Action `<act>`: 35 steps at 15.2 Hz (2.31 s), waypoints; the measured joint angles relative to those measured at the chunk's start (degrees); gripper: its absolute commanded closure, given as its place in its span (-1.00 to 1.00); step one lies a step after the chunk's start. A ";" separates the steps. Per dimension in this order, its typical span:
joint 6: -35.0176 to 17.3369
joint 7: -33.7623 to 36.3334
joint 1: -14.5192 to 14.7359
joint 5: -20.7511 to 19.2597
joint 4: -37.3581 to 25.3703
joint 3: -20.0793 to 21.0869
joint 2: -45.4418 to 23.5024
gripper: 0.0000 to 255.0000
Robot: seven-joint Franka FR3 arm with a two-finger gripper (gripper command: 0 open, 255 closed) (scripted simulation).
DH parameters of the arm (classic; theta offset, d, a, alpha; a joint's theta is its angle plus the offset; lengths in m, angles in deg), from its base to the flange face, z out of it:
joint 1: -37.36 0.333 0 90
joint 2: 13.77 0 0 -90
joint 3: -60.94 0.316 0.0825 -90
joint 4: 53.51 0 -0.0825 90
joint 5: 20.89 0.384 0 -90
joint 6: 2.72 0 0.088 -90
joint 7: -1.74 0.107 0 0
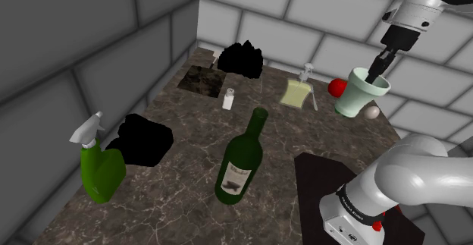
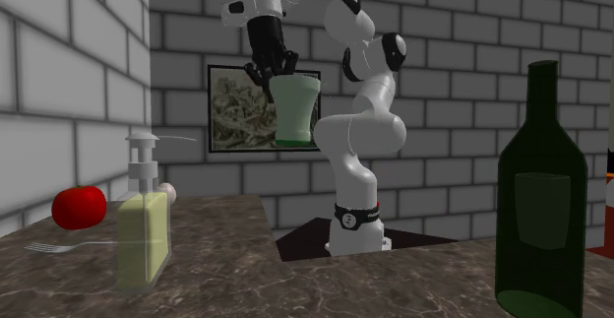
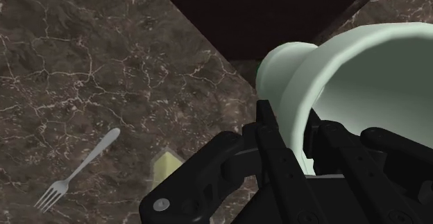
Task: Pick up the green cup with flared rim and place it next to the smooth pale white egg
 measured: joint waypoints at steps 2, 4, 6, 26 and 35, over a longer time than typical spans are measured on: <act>0.58 -2.54 -0.68 -2.21 -0.90 -2.44 -0.14 1.00; 1.60 -5.56 -1.34 -4.67 -2.67 -5.30 -0.54 1.00; 2.07 -8.33 -1.89 -6.98 -3.90 -7.95 -0.90 1.00; 0.03 -37.60 5.80 -20.99 -29.13 -41.49 -17.50 1.00; -3.06 -45.41 15.10 -21.87 -36.72 -57.16 -22.35 1.00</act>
